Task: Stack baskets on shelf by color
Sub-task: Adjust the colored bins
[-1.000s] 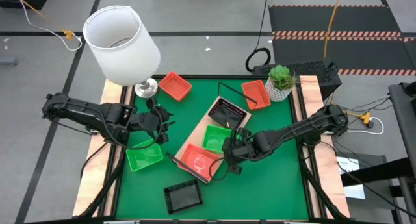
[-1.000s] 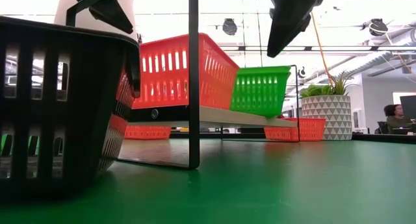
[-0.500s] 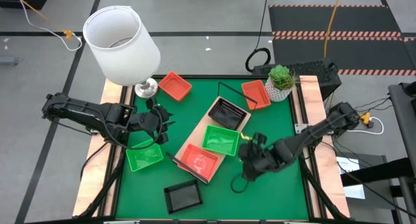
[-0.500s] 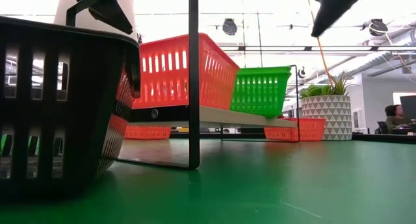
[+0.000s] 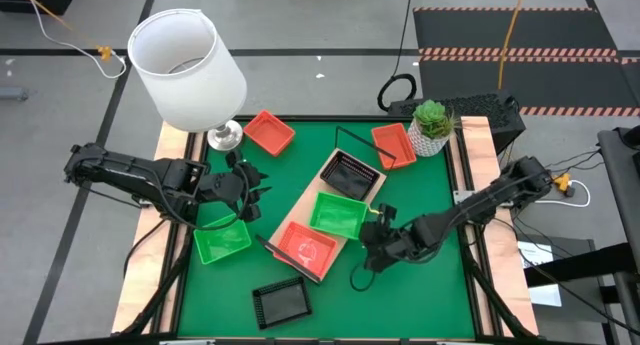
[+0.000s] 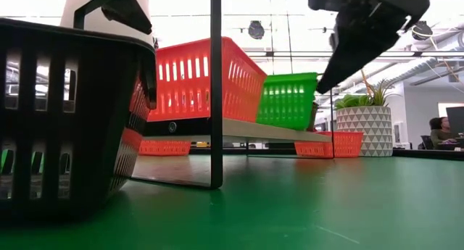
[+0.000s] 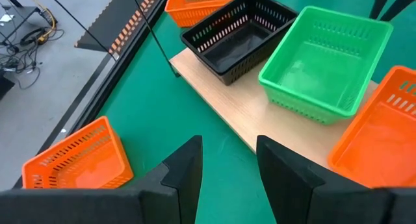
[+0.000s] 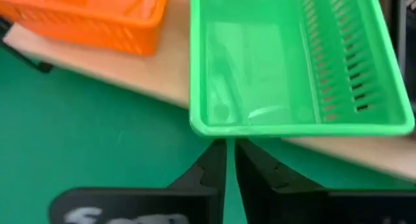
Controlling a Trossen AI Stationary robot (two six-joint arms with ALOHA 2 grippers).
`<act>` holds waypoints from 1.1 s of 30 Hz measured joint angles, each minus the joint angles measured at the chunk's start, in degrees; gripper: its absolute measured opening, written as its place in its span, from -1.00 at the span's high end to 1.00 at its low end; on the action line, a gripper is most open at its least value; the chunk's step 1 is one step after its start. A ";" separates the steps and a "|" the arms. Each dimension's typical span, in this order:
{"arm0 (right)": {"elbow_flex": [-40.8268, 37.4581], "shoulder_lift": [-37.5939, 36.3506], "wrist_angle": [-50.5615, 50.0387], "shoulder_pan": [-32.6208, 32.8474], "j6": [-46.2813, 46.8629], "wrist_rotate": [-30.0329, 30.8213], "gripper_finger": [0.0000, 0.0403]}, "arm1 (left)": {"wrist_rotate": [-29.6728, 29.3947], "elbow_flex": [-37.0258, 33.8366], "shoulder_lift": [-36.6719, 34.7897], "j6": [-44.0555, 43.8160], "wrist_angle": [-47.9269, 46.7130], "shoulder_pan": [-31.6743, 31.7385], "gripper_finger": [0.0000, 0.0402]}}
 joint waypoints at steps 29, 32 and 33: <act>-1.06 0.00 14.19 -3.58 1.14 -2.85 1.00 | 0.00 0.00 0.00 1.79 -0.10 0.00 0.27; -1.06 -0.12 13.76 -3.21 0.46 -2.87 1.00 | 0.00 0.00 0.00 1.77 -0.10 0.00 0.27; -1.06 -0.42 13.45 -3.12 0.02 -2.89 1.00 | 0.00 0.00 0.00 1.72 -0.10 0.00 0.27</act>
